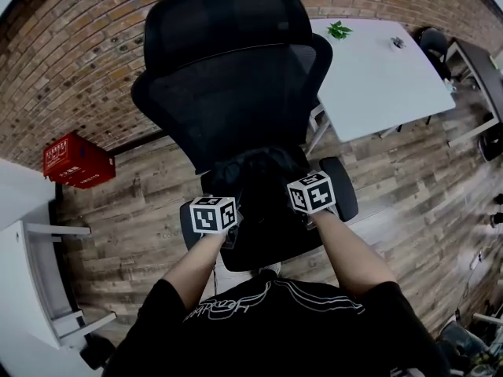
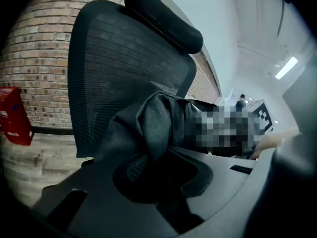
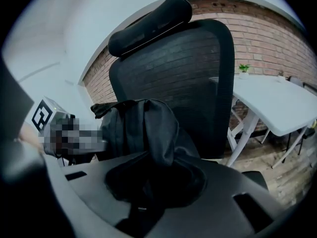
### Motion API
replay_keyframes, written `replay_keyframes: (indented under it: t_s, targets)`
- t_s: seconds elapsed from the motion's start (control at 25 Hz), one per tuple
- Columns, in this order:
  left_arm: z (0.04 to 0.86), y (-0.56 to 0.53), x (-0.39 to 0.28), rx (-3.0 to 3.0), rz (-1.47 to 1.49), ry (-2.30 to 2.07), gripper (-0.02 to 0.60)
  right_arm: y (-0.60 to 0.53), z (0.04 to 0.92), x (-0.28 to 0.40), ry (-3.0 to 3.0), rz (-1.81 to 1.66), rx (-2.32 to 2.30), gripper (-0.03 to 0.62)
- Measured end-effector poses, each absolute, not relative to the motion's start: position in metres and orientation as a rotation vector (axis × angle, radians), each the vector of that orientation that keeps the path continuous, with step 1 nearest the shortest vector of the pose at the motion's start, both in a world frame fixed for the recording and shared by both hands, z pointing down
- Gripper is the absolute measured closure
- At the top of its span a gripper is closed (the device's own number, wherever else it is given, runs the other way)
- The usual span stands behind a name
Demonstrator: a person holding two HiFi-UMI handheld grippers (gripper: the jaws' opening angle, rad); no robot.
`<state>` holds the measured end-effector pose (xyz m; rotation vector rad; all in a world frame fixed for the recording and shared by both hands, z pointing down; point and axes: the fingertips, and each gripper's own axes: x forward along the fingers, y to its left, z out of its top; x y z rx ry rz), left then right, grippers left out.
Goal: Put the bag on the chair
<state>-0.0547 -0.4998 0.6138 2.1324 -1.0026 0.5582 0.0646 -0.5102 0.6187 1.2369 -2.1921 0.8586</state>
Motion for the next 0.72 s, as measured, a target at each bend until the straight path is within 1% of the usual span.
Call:
replay_keyframes:
  t_s: [0.48, 0.56, 0.64, 0.72]
  targets:
    - [0.623, -0.505, -0.046, 2.196, 0.568, -0.977, 0.509, -0.515, 0.634, 0.071, -2.15, 0.844, 1.279, 0.515]
    - [0.622, -0.505, -0.046, 2.214, 0.562, -0.962, 0.508, -0.515, 0.634, 0.073, -2.154, 0.874, 1.283, 0.483]
    - [0.621, -0.504, -0.047, 2.22, 0.562, -0.961, 0.477, -0.514, 0.634, 0.076, -2.156, 0.9, 1.282, 0.453]
    - [0.621, -0.504, -0.05, 2.221, 0.55, -0.967, 0.434, -0.513, 0.633, 0.082, -2.157, 0.906, 1.295, 0.405]
